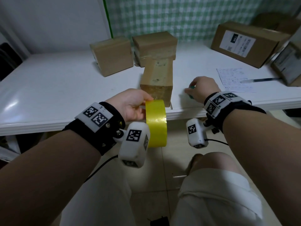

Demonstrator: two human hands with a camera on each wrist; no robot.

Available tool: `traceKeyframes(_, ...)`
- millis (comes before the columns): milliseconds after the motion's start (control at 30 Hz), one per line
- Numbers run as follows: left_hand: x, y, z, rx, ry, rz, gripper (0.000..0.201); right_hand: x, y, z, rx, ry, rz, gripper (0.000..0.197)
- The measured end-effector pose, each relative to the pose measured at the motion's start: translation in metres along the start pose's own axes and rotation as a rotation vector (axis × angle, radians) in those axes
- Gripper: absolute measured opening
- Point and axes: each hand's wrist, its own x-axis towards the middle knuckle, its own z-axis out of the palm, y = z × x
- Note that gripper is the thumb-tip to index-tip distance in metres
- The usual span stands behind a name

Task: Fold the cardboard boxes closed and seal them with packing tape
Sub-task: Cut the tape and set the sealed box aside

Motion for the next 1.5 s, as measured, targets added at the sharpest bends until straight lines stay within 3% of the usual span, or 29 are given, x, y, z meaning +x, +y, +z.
traceKeyframes(133, -0.001, -0.003, -0.003, 0.021, -0.016, 0.003, 0.027, -0.015, -0.019, -0.010, 0.393, 0.067, -0.086, 0.029)
traceKeyframes(300, -0.006, -0.005, -0.003, 0.071, -0.020, 0.000, 0.013, -0.037, -0.043, -0.027, 0.940, -0.163, -0.098, 0.026)
traceKeyframes(433, -0.005, -0.008, -0.006, 0.084, 0.003, -0.001, 0.013, -0.048, -0.054, -0.034, 1.025, -0.291, -0.183, 0.028)
traceKeyframes(533, -0.005, -0.010, -0.008, 0.073, 0.010, 0.009, 0.016, -0.053, -0.062, -0.032, 0.900, -0.361, -0.247, 0.027)
traceKeyframes(633, -0.006, -0.010, -0.009, 0.068, 0.005, 0.023, 0.020, -0.055, -0.070, -0.025, 0.600, -0.267, -0.333, 0.020)
traceKeyframes(767, -0.009, -0.010, -0.010, 0.061, 0.011, 0.030, 0.012, -0.056, -0.076, -0.021, 0.435, -0.116, -0.364, 0.016)
traceKeyframes(900, -0.009, -0.011, -0.011, 0.056, -0.007, 0.049, 0.012, -0.058, -0.080, -0.019, 0.232, -0.057, -0.434, 0.017)
traceKeyframes(1500, -0.008, -0.010, -0.016, 0.057, -0.024, 0.050, 0.021, -0.056, -0.081, -0.008, 0.053, -0.008, -0.477, 0.019)
